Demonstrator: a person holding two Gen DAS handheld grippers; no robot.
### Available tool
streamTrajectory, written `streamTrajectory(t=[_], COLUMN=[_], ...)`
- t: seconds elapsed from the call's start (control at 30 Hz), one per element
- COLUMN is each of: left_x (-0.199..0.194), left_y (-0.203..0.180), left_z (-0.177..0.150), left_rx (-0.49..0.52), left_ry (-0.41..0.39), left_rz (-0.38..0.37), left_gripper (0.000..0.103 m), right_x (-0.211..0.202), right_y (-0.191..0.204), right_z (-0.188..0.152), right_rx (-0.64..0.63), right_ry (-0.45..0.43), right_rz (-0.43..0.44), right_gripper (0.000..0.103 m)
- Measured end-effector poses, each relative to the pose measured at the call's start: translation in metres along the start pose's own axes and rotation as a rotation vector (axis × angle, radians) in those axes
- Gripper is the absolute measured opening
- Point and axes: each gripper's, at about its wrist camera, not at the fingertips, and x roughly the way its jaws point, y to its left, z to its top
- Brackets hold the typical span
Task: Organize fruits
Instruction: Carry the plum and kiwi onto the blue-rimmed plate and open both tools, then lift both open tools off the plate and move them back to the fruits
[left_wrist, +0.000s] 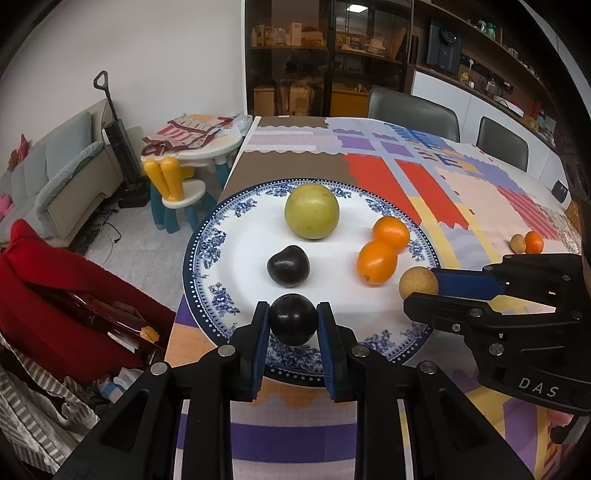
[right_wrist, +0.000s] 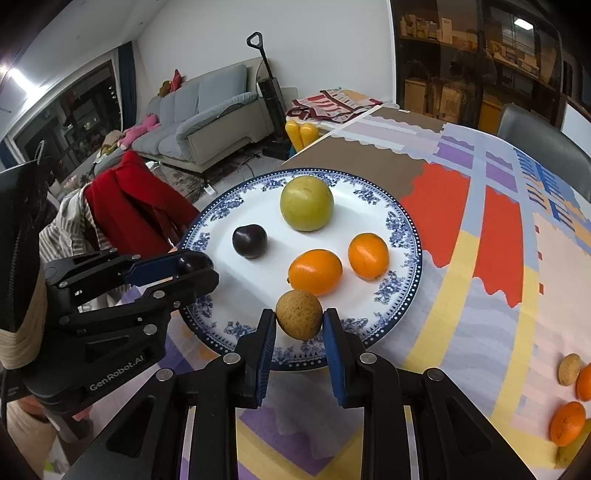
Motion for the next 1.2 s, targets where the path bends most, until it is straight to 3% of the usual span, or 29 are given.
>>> streamTrajectory(t=[0.1, 0.17, 0.27, 0.47, 0.57, 0.8, 1.2], left_x=[0.001, -0.002, -0.011, -0.041, -0.056, -0.089, -0.122], left_y=[0.002, 0.003, 0.005, -0.004, -0.013, -0.042, -0.109], left_z=[0.0, -0.001, -0.002, -0.002, -0.002, -0.001, 0.002], left_rx=[-0.004, -0.012, -0.023, -0.009, 0.0, 0.027, 0.169], left_ry=[0.005, 0.0, -0.013, -0.059, -0.084, -0.146, -0.225], left_rz=[0.015, 0.033, 0.051, 0.074, 0.07, 0.037, -0.017], left_gripper=[0.027, 0.038, 0.04, 0.052, 0.056, 0.064, 0.071], right_x=[0.002, 0.001, -0.002, -0.027, -0.046, -0.091, -0.16], right_y=[0.001, 0.001, 0.002, 0.004, 0.005, 0.001, -0.029], right_z=[0.001, 0.001, 0.001, -0.003, -0.008, -0.028, -0.065], right_rx=[-0.003, -0.006, -0.003, -0.002, -0.012, -0.005, 0.04], right_ry=[0.001, -0.005, -0.018, -0.065, -0.094, -0.153, -0.223], right_rz=[-0.002, -0.01, -0.03, -0.057, -0.079, -0.119, -0.254], right_gripper=[0.028, 0.028, 0.036, 0.036, 0.046, 0.056, 0.056])
